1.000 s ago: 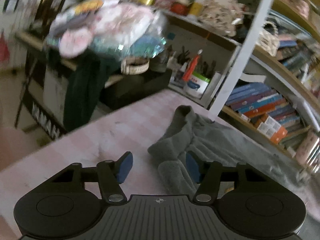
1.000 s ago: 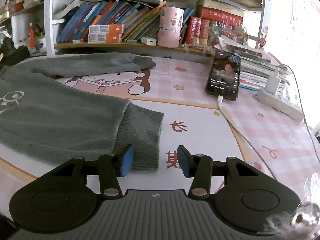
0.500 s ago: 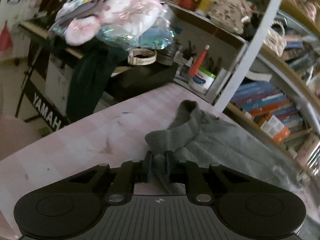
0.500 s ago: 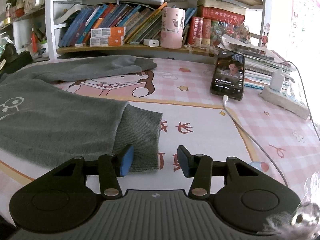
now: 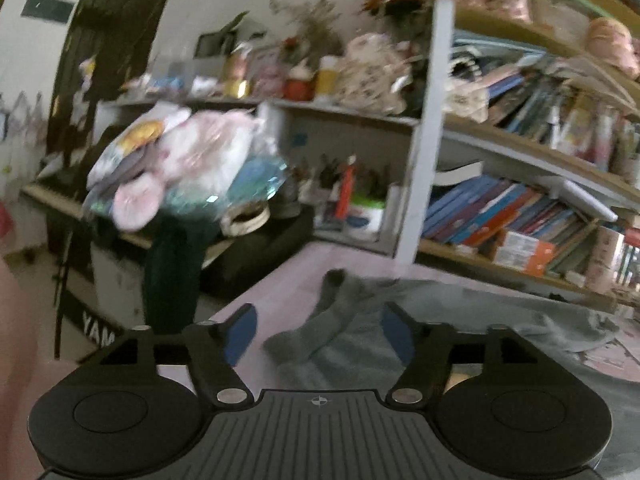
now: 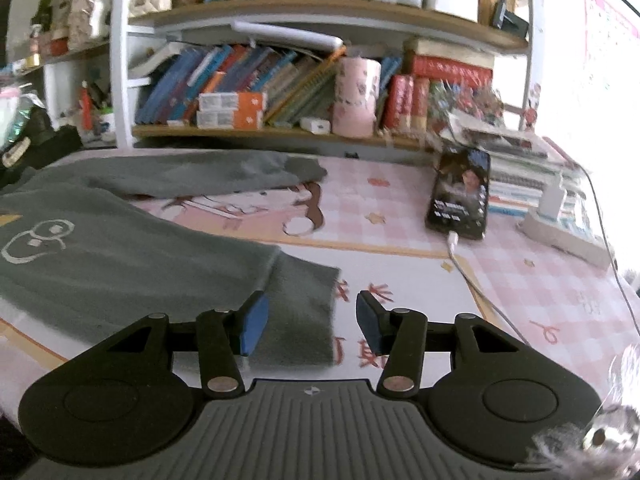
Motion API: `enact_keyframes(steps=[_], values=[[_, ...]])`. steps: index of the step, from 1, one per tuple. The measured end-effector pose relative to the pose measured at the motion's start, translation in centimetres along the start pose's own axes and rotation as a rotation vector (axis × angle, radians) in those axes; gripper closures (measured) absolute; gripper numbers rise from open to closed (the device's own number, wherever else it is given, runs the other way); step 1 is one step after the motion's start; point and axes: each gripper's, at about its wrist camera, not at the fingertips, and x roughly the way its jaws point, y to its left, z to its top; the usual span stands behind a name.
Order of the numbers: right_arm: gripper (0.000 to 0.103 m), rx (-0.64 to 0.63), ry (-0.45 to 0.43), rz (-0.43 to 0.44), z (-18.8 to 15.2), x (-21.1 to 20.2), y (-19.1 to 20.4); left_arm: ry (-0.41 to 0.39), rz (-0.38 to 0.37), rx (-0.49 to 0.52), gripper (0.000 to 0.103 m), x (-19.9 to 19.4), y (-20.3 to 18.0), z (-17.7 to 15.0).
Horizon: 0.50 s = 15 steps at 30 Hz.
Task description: Fold clothes
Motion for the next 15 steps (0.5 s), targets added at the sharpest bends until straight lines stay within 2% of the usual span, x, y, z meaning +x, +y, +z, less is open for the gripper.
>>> enact_keyframes(steps=[1, 3, 6, 9, 15], values=[[0.054, -0.004, -0.005, 0.004, 0.1, -0.1, 0.2, -0.002, -0.014, 0.017, 0.026, 0.0, -0.6, 0.0], [0.054, -0.011, -0.013, 0.012, 0.2, -0.3, 0.6, -0.005, -0.042, 0.052, 0.016, -0.1, -1.9, 0.0], [0.053, -0.009, -0.022, 0.016, 0.4, -0.3, 0.9, 0.017, -0.070, 0.098, 0.011, 0.5, -3.6, -0.6], [0.052, 0.003, -0.023, 0.012, 0.6, 0.5, 1.4, 0.054, -0.089, 0.127, 0.009, 1.1, -4.8, -1.5], [0.053, -0.032, 0.061, -0.016, -0.1, 3.8, 3.0, 0.109, -0.117, 0.192, 0.006, 1.9, -6.5, -3.0]])
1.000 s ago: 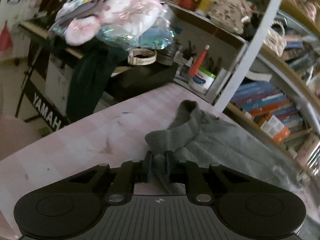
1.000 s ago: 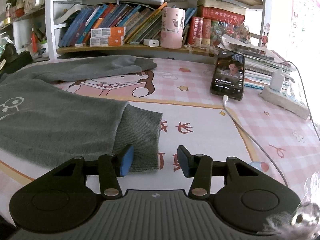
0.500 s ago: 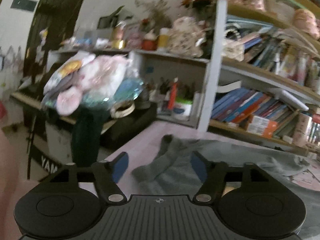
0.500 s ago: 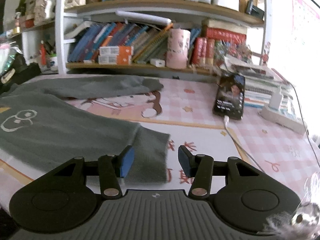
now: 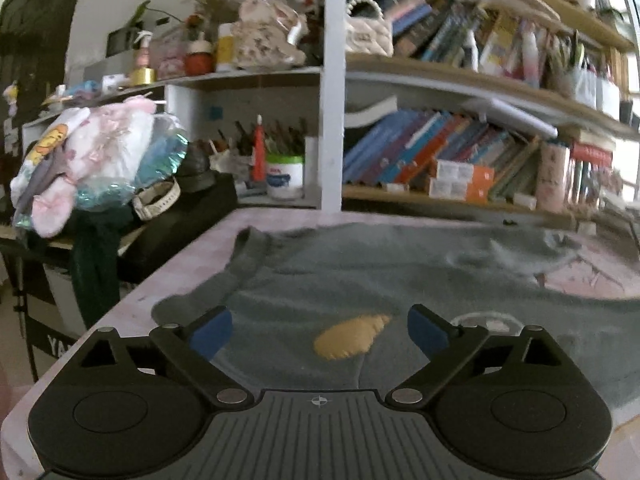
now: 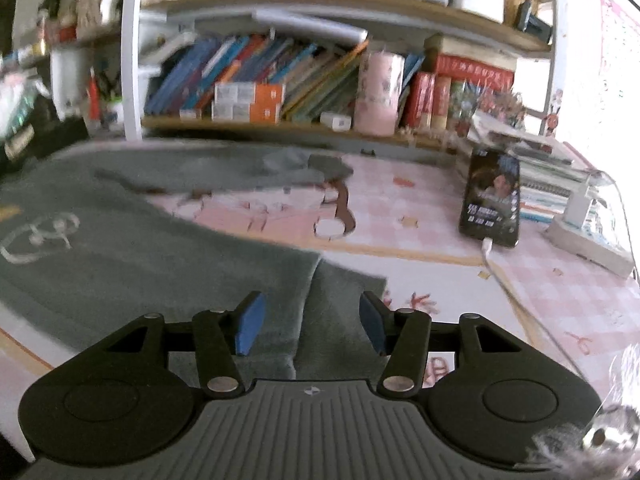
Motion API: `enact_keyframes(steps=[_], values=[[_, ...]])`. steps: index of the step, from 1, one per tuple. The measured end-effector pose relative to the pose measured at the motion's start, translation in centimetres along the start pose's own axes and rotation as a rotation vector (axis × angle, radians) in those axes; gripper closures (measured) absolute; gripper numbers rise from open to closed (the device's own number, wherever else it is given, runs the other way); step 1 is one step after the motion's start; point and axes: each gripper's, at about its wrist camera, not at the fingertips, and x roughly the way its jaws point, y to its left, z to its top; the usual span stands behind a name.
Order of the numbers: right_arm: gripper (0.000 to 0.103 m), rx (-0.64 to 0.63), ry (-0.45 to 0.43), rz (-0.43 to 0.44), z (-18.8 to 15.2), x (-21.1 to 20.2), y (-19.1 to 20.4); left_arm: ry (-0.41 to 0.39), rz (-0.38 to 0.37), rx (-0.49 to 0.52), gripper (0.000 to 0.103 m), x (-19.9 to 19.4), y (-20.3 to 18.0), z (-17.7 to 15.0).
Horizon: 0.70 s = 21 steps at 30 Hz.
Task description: Fold clothes
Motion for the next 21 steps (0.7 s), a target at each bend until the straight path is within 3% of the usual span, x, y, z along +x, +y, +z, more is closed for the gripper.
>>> enact_keyframes(steps=[11, 21], values=[[0.049, -0.007, 0.018, -0.048, -1.2, 0.1, -0.8, 0.023, 0.010, 0.042, 0.003, 0.2, -0.9, -0.5], [0.035, 0.012, -0.039, 0.031, -1.0, -1.5, -0.5, 0.021, 0.008, 0.080, 0.000, 0.0, -1.5, -0.6]])
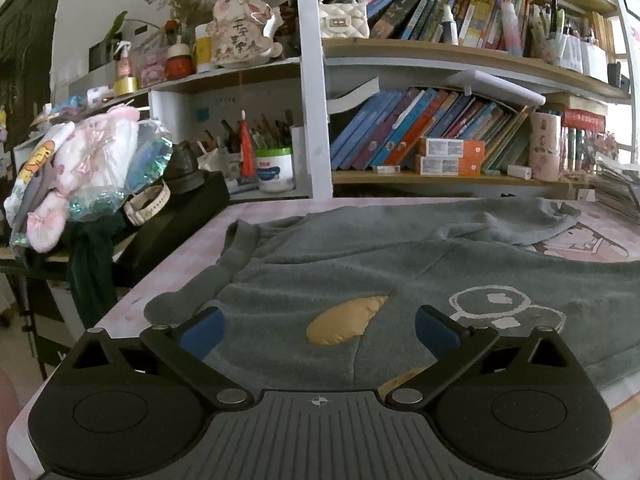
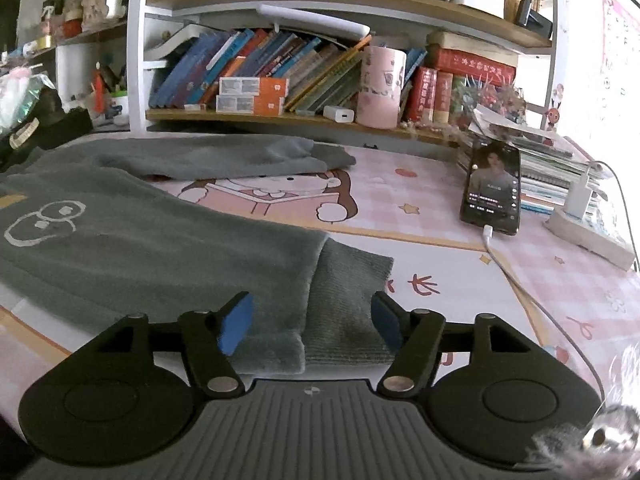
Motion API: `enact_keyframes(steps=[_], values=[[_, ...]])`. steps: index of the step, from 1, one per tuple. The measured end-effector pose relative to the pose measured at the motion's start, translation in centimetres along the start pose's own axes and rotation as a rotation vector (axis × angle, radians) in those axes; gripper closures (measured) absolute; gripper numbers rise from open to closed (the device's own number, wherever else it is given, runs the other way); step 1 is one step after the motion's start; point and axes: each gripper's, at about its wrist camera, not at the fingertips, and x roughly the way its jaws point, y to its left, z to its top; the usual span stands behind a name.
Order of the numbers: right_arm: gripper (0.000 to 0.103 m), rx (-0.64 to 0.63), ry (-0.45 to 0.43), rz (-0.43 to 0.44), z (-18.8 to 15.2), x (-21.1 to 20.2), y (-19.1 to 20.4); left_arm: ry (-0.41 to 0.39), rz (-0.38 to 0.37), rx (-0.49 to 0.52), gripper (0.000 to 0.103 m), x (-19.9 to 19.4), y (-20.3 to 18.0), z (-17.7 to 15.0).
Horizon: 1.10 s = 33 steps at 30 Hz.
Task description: Fold clothes
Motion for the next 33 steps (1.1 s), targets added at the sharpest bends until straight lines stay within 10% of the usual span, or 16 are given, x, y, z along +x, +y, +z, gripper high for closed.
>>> enact_keyframes(steps=[33], values=[[0.010, -0.034, 0.002, 0.057, 0.2, 0.4, 1.5, 0.024, -0.023, 0.056, 0.000, 0.3, -1.9, -0.1]])
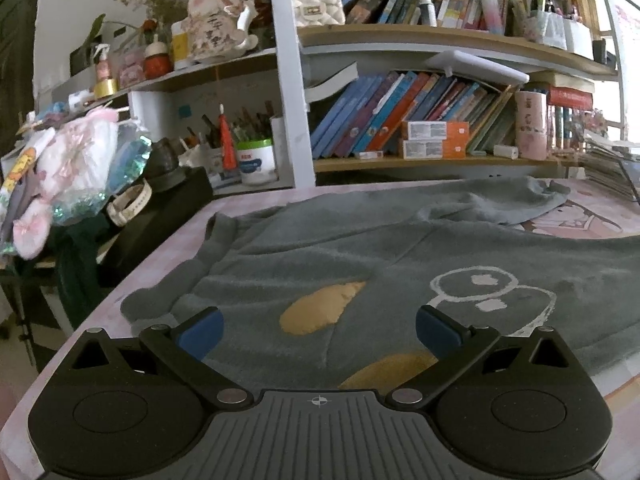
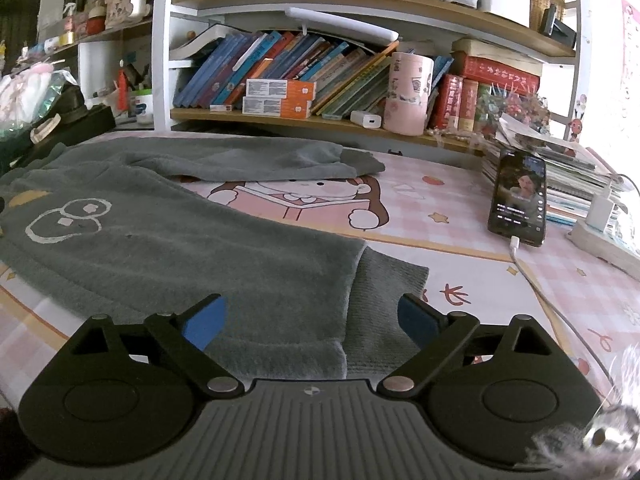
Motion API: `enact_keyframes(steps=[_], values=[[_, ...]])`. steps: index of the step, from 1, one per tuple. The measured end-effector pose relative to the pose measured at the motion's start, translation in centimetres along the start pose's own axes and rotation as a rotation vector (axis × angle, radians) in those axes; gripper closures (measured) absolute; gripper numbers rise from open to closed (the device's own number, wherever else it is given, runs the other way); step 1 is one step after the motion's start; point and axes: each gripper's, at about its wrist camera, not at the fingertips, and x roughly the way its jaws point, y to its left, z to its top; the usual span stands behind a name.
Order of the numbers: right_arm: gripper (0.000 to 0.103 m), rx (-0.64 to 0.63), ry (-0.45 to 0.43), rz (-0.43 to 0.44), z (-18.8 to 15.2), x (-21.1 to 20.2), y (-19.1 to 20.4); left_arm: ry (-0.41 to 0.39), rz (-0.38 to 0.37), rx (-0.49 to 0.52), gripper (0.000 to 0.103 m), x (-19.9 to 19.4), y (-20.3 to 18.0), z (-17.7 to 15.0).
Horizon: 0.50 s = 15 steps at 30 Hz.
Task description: Fold clothes
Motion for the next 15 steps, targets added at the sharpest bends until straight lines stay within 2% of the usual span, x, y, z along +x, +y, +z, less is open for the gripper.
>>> enact_keyframes(steps=[15], values=[[0.010, -0.022, 0.027, 0.034, 1.1, 1.3, -0.6, -0.002, -0.062, 0.018, 0.000, 1.5, -1.8, 2.1]])
